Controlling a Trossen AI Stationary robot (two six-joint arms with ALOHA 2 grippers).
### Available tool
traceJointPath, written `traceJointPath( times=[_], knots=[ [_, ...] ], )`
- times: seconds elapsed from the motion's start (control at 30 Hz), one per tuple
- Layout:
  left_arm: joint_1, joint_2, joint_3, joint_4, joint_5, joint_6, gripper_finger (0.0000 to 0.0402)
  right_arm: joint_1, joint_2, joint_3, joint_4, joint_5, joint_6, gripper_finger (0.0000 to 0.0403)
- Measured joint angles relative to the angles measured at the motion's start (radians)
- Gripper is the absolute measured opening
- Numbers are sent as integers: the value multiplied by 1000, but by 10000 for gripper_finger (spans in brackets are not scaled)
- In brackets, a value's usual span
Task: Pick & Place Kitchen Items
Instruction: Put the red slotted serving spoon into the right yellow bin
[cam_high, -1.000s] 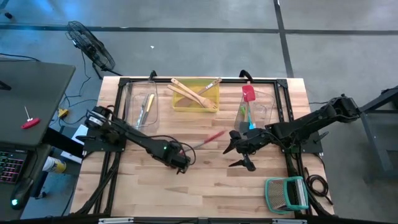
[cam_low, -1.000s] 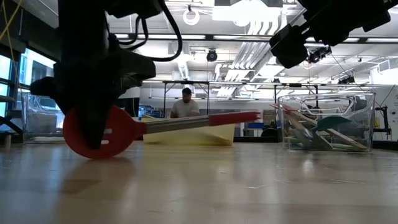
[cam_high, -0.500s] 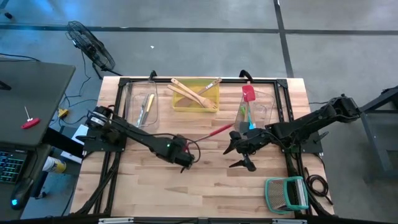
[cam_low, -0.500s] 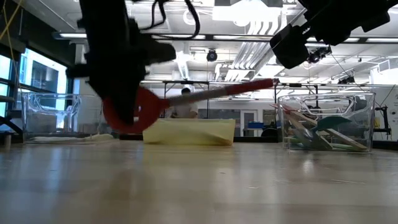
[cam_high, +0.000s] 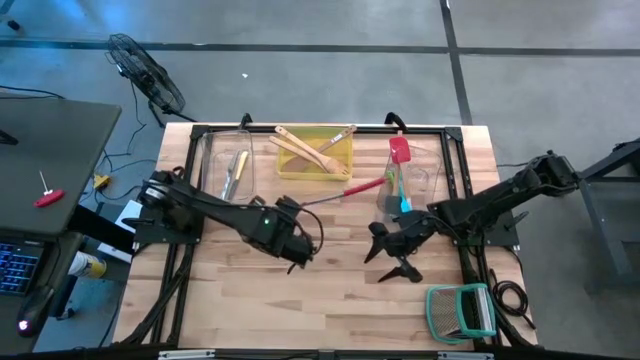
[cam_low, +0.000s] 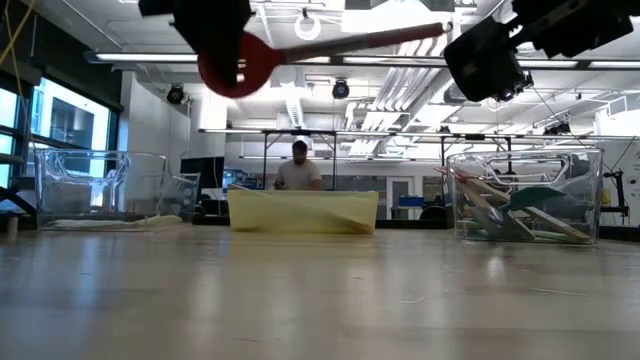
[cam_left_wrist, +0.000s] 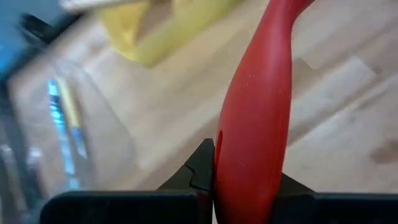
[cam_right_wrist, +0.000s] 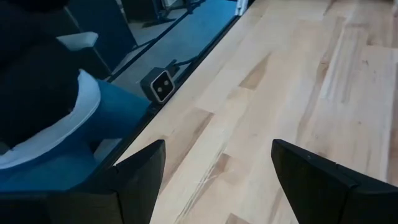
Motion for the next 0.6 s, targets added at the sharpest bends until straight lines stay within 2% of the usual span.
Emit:
traceJointPath(
  times=[0.17,0.4,0.6],
  knots=[
    [42,-1,88,-158,-42,20,24,21,0,0,4,2,-24,286],
    [187,-14,122,-153,-67,257,24,19,0,0,84,3,-28,286],
    [354,-18,121,-131,-92,458,24,17,0,0,147,3,-114,286]
  ],
)
